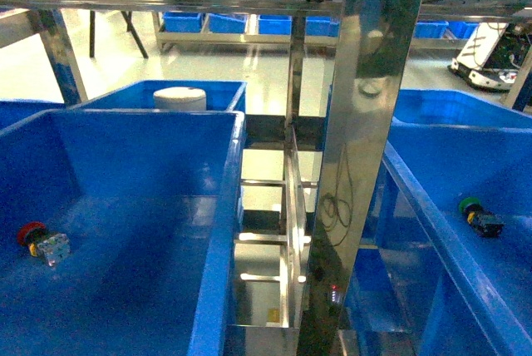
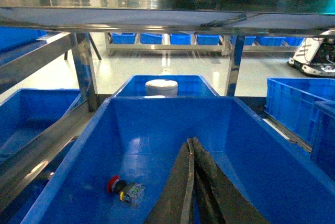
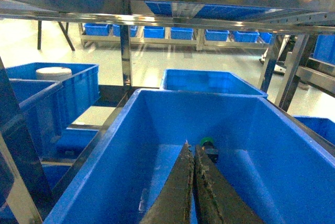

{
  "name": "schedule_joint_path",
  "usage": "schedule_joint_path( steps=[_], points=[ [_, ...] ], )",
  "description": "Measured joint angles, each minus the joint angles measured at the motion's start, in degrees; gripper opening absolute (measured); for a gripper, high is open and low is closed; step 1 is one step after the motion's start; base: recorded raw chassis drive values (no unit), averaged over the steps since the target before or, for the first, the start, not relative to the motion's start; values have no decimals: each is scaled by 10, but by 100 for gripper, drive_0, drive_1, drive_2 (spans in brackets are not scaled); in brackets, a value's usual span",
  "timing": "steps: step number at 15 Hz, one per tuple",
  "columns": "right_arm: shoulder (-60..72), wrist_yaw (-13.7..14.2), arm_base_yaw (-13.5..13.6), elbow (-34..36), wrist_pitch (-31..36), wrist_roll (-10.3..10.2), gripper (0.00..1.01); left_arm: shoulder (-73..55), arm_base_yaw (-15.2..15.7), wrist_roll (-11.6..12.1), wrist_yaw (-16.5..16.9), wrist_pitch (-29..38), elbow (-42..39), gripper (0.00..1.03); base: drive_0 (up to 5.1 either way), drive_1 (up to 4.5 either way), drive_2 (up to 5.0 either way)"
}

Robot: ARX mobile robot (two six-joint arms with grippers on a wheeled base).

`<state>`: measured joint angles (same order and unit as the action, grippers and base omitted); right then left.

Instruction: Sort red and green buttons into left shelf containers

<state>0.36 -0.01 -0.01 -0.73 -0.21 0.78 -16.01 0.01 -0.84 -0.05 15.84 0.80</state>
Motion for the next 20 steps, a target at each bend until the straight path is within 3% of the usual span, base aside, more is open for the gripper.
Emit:
schedule_joint_path(
  steps=[6,7,8,16,17,20],
  points=[
    [0,0,0,0,0,0,2,62,0,0,0,-60,0,2,0,0,0],
    [0,0,0,0,0,0,2,118,0,1,4,-141,0,2,0,0,0],
    [0,0,0,0,-1,0,2,155,0,1,-1,-158,0,2,0,0,0],
    [0,0,0,0,0,0,2,154,0,2,0,-161,0,2,0,0,0],
    [0,0,0,0,0,0,5,154,0,2,0,-160,0,6,0,0,0],
    [0,0,0,0,0,0,42,154,0,2,0,-160,0,43,0,0,0]
  ],
)
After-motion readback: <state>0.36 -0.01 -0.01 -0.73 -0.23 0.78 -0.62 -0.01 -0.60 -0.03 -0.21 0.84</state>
